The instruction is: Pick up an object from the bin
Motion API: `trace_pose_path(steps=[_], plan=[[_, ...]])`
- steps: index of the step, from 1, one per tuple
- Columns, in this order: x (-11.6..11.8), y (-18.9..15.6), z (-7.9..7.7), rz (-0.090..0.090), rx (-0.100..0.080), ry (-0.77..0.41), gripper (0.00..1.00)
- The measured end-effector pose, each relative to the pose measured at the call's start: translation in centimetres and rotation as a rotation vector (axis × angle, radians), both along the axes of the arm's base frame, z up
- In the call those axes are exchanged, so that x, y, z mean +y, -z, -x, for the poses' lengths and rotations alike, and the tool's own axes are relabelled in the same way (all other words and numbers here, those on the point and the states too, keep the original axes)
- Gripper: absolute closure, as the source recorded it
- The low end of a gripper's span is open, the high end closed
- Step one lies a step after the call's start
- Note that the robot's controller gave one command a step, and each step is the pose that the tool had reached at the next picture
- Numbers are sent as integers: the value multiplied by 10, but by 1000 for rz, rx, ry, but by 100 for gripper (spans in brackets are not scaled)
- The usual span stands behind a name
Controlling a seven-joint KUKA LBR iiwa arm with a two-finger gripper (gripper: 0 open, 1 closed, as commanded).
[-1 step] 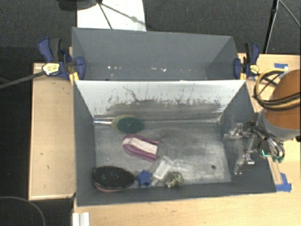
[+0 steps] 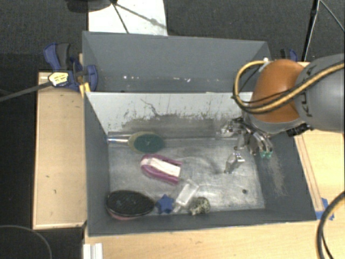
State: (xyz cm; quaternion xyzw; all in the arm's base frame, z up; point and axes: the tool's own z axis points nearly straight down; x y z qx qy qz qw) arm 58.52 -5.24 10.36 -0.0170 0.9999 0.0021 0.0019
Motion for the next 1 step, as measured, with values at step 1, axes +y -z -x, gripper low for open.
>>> trace_pose_path(steps=[1], plan=[[23, -8, 5, 2, 4, 207, 0]])
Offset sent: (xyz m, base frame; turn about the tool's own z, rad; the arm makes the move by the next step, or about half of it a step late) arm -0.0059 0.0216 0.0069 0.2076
